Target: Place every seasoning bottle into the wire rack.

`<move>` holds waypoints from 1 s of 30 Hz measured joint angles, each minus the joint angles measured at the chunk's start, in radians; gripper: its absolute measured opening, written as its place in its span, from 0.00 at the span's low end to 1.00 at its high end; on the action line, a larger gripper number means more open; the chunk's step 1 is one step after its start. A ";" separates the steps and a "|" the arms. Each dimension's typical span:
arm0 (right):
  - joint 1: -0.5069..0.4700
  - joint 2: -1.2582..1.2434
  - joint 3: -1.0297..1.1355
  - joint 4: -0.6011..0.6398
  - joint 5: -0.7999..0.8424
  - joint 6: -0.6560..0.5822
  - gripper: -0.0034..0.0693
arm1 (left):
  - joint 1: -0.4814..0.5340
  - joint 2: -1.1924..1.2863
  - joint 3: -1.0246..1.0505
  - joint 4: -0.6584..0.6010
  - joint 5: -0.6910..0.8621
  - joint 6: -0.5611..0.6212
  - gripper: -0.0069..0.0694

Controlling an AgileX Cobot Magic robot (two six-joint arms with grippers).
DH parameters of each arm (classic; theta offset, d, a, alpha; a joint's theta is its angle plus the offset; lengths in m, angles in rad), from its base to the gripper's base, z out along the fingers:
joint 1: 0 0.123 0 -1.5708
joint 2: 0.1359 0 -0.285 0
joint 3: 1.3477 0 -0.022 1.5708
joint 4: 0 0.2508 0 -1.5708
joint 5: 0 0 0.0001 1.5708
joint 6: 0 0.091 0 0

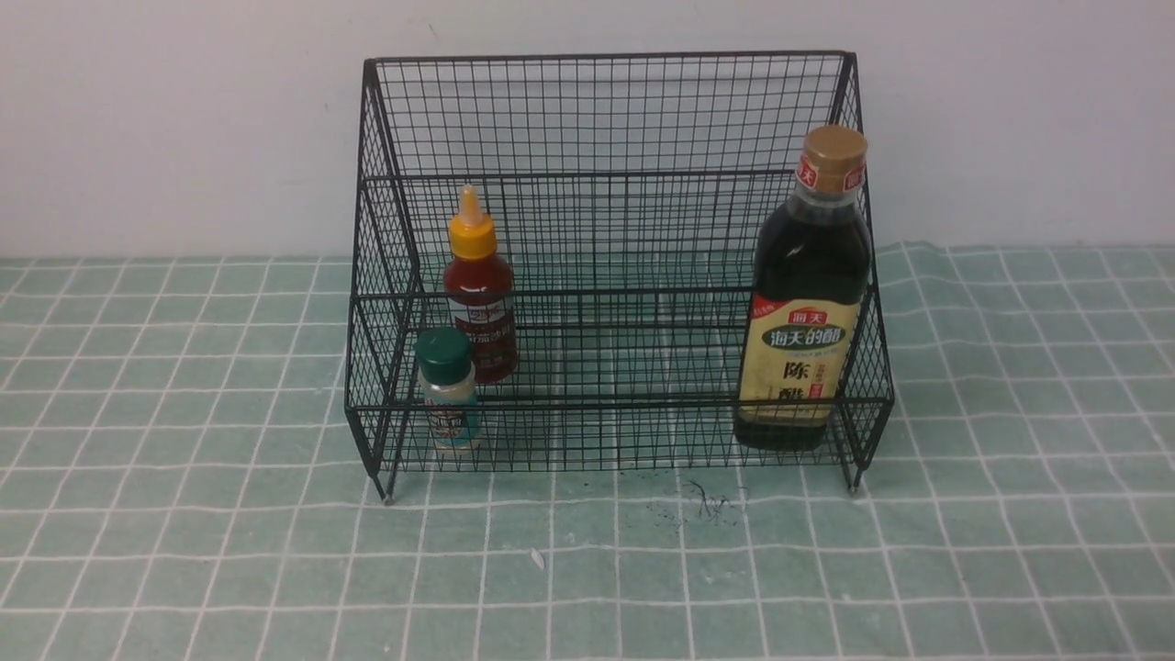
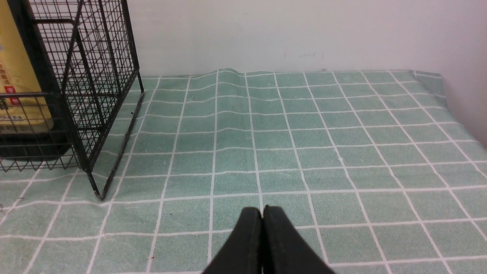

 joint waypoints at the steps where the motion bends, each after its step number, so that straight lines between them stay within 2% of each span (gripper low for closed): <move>1: 0.000 0.000 0.000 0.000 0.000 0.000 0.03 | 0.001 -0.001 0.013 0.000 -0.002 0.001 0.08; 4: 0.000 0.000 0.000 0.000 0.000 0.000 0.03 | 0.048 -0.031 0.100 -0.036 -0.045 0.020 0.08; 8: 0.000 0.000 0.000 0.000 0.000 0.000 0.03 | 0.185 -0.123 0.273 -0.168 -0.130 0.124 0.08; 13: 0.000 0.000 0.000 0.000 -0.001 0.000 0.03 | 0.284 -0.169 0.473 -0.215 -0.182 0.220 0.08; 20: 0.000 0.000 0.000 0.000 -0.001 0.000 0.03 | 0.292 -0.169 0.544 -0.220 -0.092 0.231 0.08; 30: 0.000 0.000 0.000 0.000 -0.001 0.000 0.03 | 0.292 -0.169 0.544 -0.222 -0.090 0.231 0.08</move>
